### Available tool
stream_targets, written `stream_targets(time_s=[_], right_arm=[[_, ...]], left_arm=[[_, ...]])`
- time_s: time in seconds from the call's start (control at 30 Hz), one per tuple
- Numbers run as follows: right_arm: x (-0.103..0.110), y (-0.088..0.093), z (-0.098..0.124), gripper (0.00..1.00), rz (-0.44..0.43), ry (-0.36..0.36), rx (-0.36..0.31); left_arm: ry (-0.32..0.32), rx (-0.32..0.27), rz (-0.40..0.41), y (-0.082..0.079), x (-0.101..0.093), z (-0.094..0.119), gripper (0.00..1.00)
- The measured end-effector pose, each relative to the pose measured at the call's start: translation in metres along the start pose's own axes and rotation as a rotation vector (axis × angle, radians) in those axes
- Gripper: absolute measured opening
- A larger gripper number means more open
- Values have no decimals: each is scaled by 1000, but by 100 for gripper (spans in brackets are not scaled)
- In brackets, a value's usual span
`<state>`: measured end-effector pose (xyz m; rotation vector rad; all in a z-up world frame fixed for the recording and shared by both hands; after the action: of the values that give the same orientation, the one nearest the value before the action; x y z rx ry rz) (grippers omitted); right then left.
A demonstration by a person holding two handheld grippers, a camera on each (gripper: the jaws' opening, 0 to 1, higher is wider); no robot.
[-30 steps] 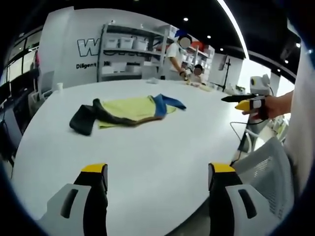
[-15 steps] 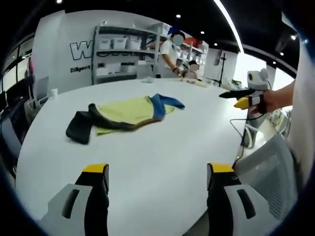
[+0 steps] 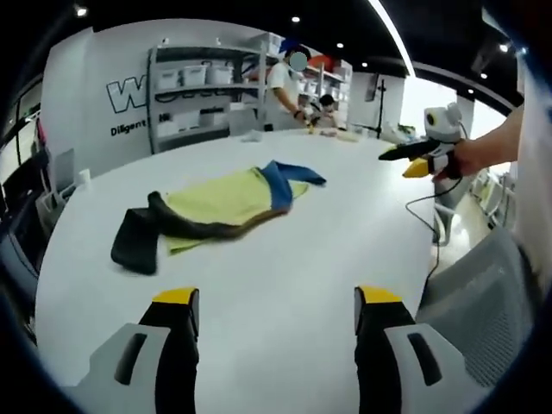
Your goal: Fold the garment on the visible template until the final outline fits inside the template.
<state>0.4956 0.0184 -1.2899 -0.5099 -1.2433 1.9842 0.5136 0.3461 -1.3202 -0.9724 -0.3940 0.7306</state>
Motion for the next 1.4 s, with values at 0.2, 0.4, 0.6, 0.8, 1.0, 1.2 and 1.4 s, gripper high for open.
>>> stream_targets(time_s=[0.2,0.4,0.6,0.8,1.0,1.2,1.4], right_arm=[[-18,-2,-13,52,46,-16,28],[-36,-7,-28,47,94,-31,49],[-57,-12,-47,41,141,-38,73],[-80,-15,-69,37,208,-40,103],[-97,-16,-87,33,253,-54,132],[-113,-15,-103,32,287,-65,163],[-123,-11,-113,31,279,-77,182]], left_arm=[[5,11,-51,-8,17,-16,63],[16,20,-93,-17,32,-32,54],[16,28,-142,-26,50,-52,48],[19,51,-228,-32,64,-74,44],[23,59,-295,-41,77,-93,39],[-7,64,-351,-48,104,-111,36],[-54,105,-508,-48,132,-126,31]])
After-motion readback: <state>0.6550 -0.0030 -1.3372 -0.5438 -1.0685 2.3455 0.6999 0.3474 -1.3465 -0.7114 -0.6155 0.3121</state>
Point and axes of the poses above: the point that each gripper's makers call its tool centre point, and the gripper's own axes: z roughly backward along the fingers, x roughly to its left, y roughly out of its underside, the point moved 4 cm from there along z, roughly backward along the fingers, and after that the axes turned 3 degrees about -y, right-handed, at the moved point
